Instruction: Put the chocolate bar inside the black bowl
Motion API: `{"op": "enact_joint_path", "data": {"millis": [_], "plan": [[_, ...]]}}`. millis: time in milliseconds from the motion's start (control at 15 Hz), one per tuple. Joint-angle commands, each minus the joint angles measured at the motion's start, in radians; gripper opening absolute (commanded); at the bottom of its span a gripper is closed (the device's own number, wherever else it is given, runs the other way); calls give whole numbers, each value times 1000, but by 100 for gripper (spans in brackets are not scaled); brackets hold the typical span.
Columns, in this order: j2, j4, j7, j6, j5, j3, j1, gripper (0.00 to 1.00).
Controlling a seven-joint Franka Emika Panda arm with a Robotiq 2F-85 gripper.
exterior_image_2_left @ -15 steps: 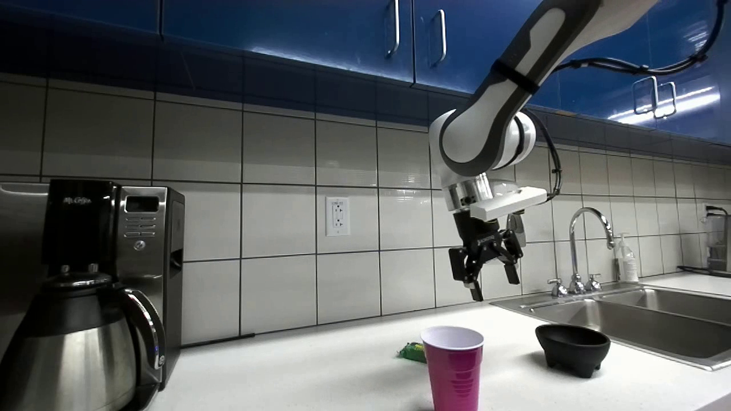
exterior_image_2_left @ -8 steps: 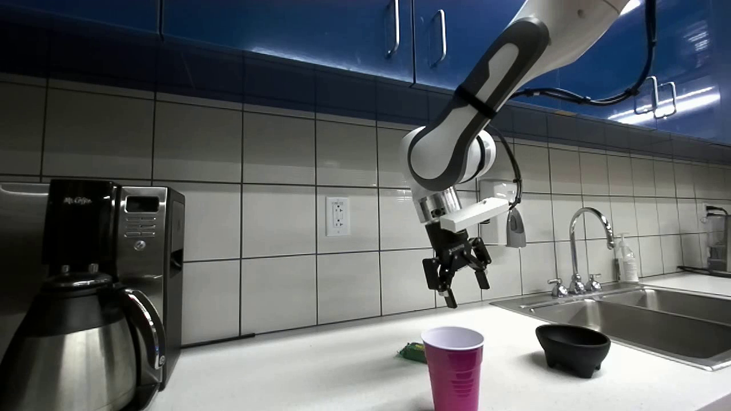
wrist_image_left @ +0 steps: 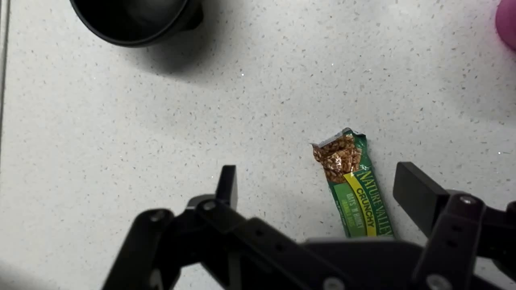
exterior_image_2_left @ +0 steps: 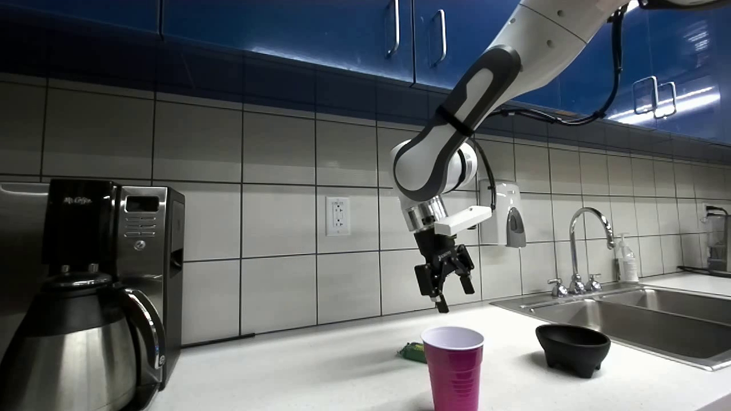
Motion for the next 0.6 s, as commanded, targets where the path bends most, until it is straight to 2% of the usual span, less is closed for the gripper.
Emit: {"op": "enact_joint_path", "data": {"millis": [0,533], "plan": [[44,51,-68,0,-11,-4,14,100],[100,22,-158,116,-8,2,32,100]]}}
